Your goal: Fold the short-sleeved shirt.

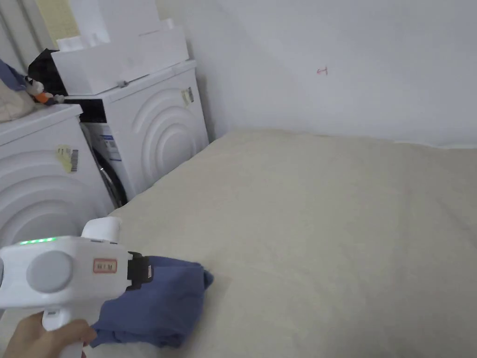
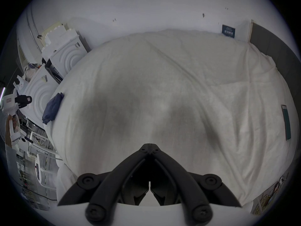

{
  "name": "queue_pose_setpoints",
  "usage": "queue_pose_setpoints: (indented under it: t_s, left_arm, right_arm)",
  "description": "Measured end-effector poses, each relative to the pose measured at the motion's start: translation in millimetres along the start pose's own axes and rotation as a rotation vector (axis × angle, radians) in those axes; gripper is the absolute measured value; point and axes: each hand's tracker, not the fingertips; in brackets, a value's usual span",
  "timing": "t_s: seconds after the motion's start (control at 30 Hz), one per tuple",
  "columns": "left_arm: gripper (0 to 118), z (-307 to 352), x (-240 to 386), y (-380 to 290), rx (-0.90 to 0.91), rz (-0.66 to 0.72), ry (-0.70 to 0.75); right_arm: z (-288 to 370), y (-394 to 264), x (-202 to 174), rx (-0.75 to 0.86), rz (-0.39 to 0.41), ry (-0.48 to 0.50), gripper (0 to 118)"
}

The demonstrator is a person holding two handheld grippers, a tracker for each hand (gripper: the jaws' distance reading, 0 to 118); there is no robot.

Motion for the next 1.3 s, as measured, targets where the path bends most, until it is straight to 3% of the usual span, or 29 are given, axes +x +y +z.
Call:
queue_pose_setpoints:
  t_s: [0.13, 0.23, 0.6, 0.67, 0.77, 0.87, 1.3]
  left_arm:
    - [0, 56.5, 78.4, -22.7, 0.129, -0.14, 0.005]
    - [0, 87.3, 129.4, -46.8, 0.254, -0.166, -0.032]
    - [0, 171.7, 274.7, -112.5, 0.358, -0.229, -0.124]
    - [0, 186.6, 283.2, -122.4, 0.412, -0.186, -0.215]
    - [0, 211.6, 295.2, -135.3, 0.464, -0.143, -0.175]
    - [0, 223.4, 299.3, -140.4, 0.506, -0.197, -0.187]
    - [0, 236.9, 289.7, -135.0, 0.589, -0.182, -0.197]
  right_arm:
    - [48.5, -4.3, -18.9, 0.151, 0.063, -0.035, 0]
    - [81.4, -7.4, -26.7, 0.255, 0.095, -0.057, 0]
    - [161.1, -19.8, 3.8, 0.527, 0.069, -0.148, 0]
    - [176.5, -20.4, 3.5, 0.582, 0.087, -0.166, 0]
    - [204.0, -26.8, -9.2, 0.698, 0.126, -0.213, 0]
    - [222.3, -33.7, -16.8, 0.791, 0.15, -0.25, 0]
    - [245.9, -37.9, -20.4, 0.901, 0.091, -0.263, 0]
